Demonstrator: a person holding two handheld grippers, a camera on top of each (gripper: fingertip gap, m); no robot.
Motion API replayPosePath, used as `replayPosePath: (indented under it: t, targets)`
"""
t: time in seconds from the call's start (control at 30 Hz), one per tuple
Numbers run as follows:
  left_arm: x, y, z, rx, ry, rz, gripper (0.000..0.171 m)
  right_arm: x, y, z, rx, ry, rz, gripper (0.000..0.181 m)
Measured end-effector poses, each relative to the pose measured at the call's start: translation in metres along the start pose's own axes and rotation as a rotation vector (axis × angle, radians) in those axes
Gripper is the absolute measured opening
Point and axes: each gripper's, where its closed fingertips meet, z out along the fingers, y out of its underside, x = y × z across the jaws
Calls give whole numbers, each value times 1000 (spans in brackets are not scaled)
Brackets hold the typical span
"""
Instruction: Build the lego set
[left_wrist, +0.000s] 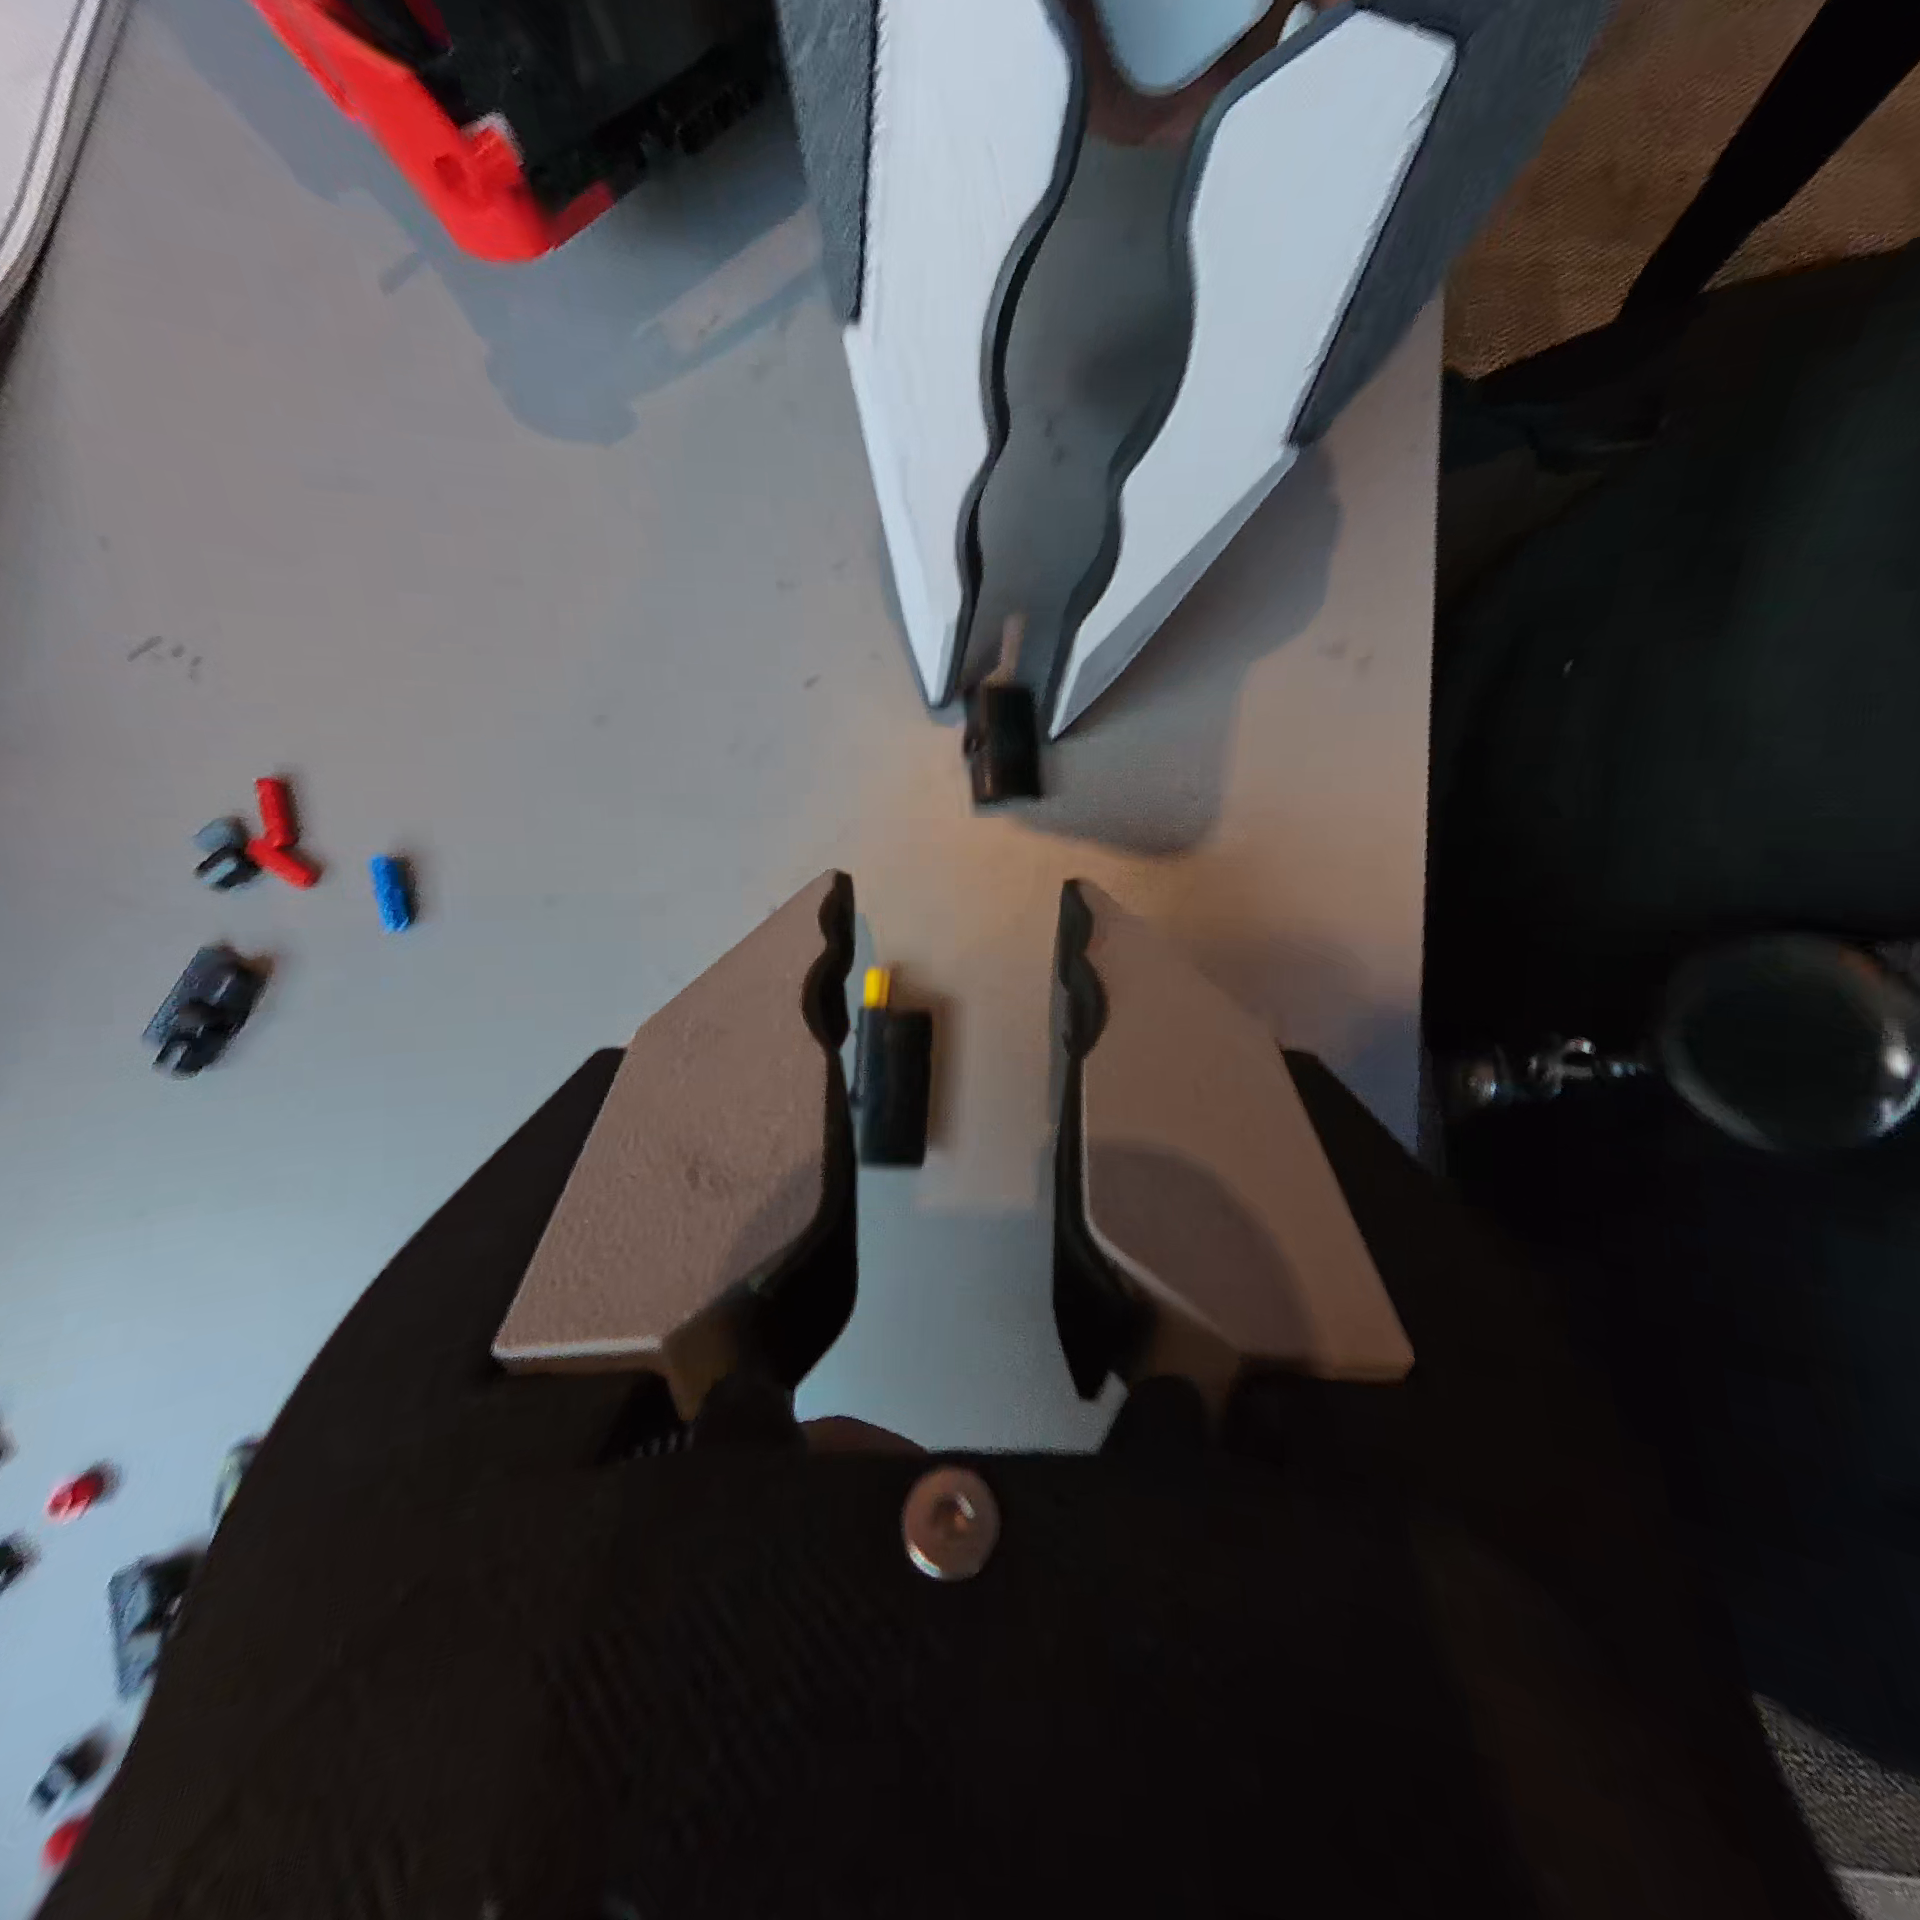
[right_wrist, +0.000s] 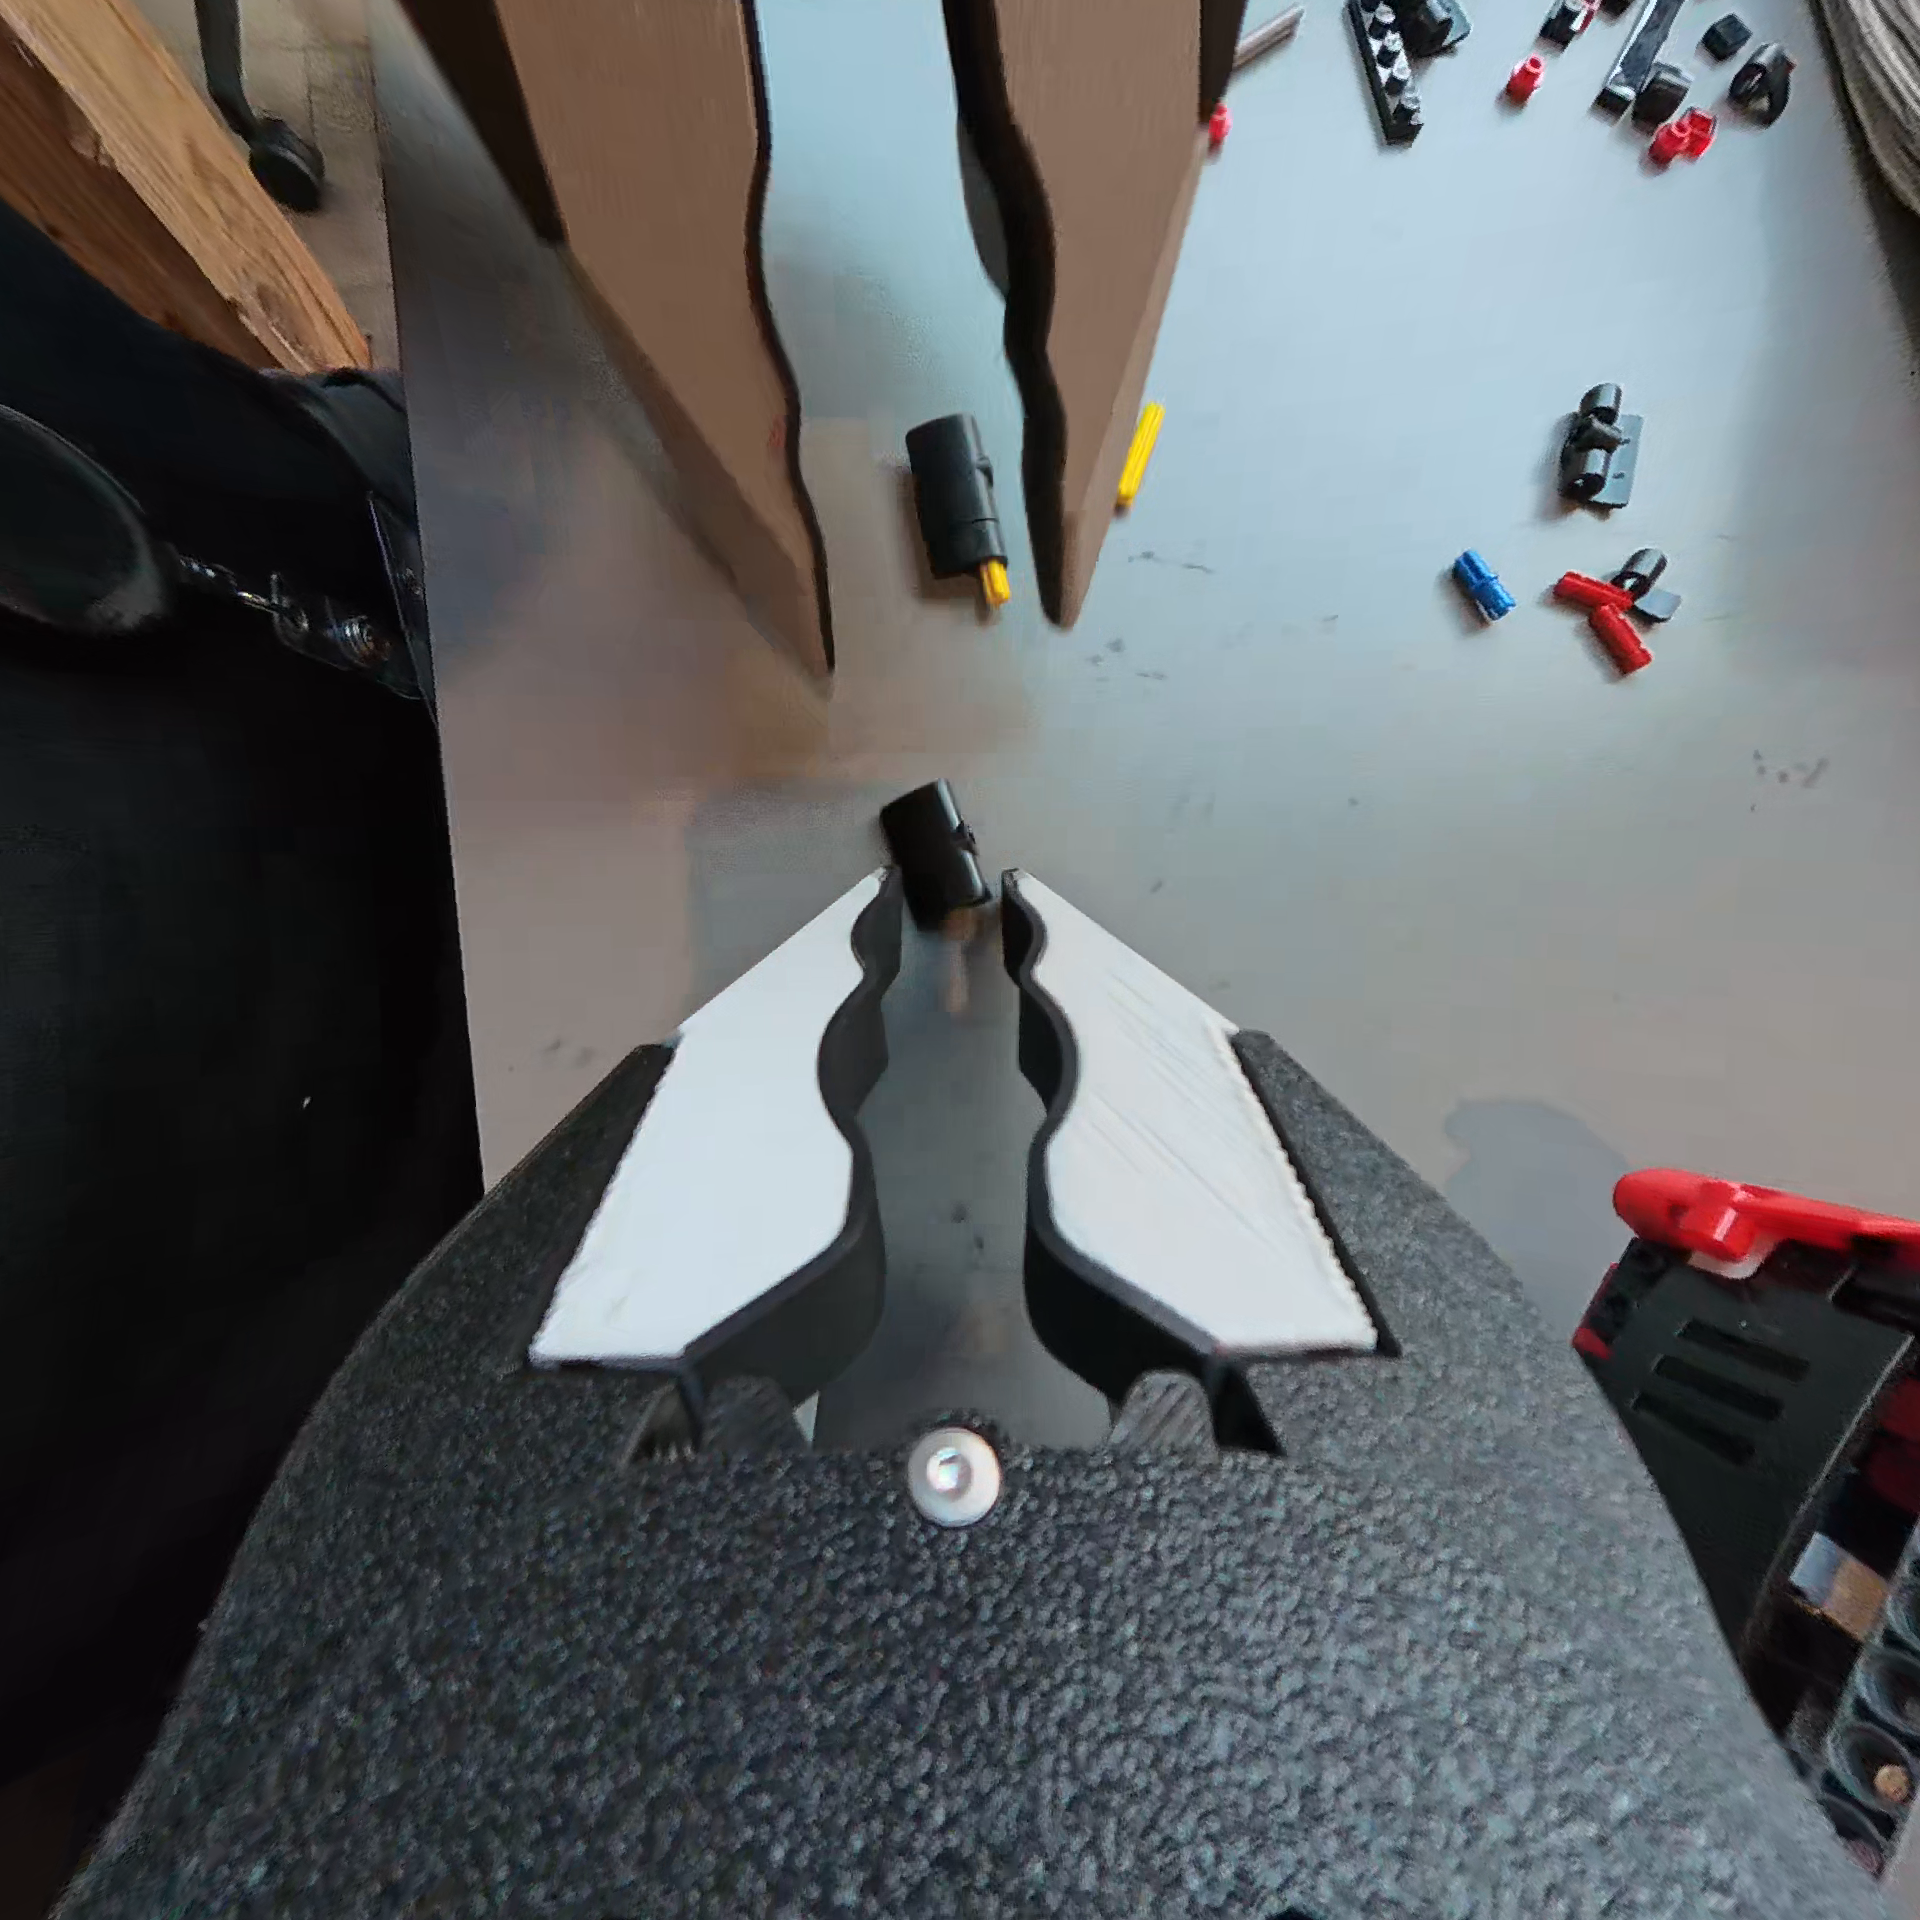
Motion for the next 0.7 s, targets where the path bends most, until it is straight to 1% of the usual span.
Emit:
replayPosePath:
  t: [0.1,0.17,0.23,0.3,0.37,0.57,0.7]
  targets:
    - [-14,25,-13,-79,-72,3,36,-2,-2,2,7,-11,-10,21]
    - [-16,36,-16,-105,-74,-6,36,-2,-4,3,18,-27,-4,21]
    - [-17,43,-17,-116,-66,-18,31,-5,-4,4,22,-61,8,16]
    - [-14,43,-16,-98,-40,-22,19,-5,-4,4,28,-71,16,16]
    - [-12,41,-15,-78,-25,-27,13,-4,-5,5,36,-76,36,15]
    - [-9,35,-10,-57,0,-1,13,1,-9,9,53,-49,45,15]
    - [-2,30,-6,-59,31,47,13,0,-10,10,62,-75,66,15]
